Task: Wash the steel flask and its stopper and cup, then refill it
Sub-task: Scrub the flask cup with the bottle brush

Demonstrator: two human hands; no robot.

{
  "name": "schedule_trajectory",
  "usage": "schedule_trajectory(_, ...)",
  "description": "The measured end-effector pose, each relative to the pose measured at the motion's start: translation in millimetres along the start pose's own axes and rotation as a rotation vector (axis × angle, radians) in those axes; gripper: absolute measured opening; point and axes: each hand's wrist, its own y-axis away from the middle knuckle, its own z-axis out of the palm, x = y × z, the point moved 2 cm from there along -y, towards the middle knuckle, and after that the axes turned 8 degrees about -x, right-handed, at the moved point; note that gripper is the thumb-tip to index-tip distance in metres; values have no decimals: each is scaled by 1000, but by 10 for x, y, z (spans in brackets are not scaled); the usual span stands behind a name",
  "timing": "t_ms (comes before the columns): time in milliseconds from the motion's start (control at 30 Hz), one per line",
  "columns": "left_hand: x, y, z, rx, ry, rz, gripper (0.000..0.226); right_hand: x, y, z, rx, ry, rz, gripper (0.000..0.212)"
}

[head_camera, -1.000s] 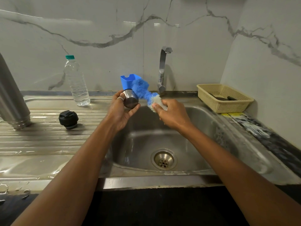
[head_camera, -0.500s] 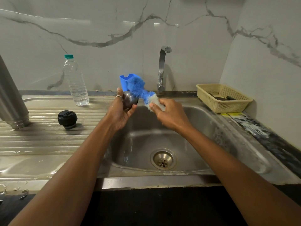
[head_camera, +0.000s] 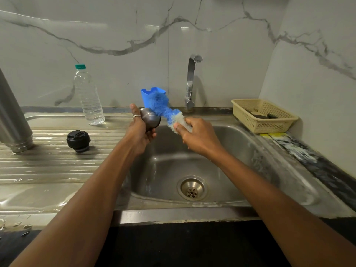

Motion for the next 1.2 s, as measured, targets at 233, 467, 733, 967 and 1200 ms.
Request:
schedule_trajectory(233, -1, -9, 7, -197, 26, 68, 65, 7, -23, -31, -13, -17, 60, 35)
schedule_trajectory(467, 22, -24, -16, -241, 8, 152, 54, 27, -36, -173, 15, -45, 49, 33)
schedule_trajectory(733, 49, 50, -42, -235, 4, 212, 66, 41, -47, -231, 13, -123, 52, 31)
schedule_trajectory(967, 59, 25, -58, -292, 90, 207, 57, 45, -32, -240, 3, -128, 48, 27)
schedule_trajectory(1200, 64, 64, 2, -289, 210, 193, 45, 45, -30, -190, 24, -55, 42, 31)
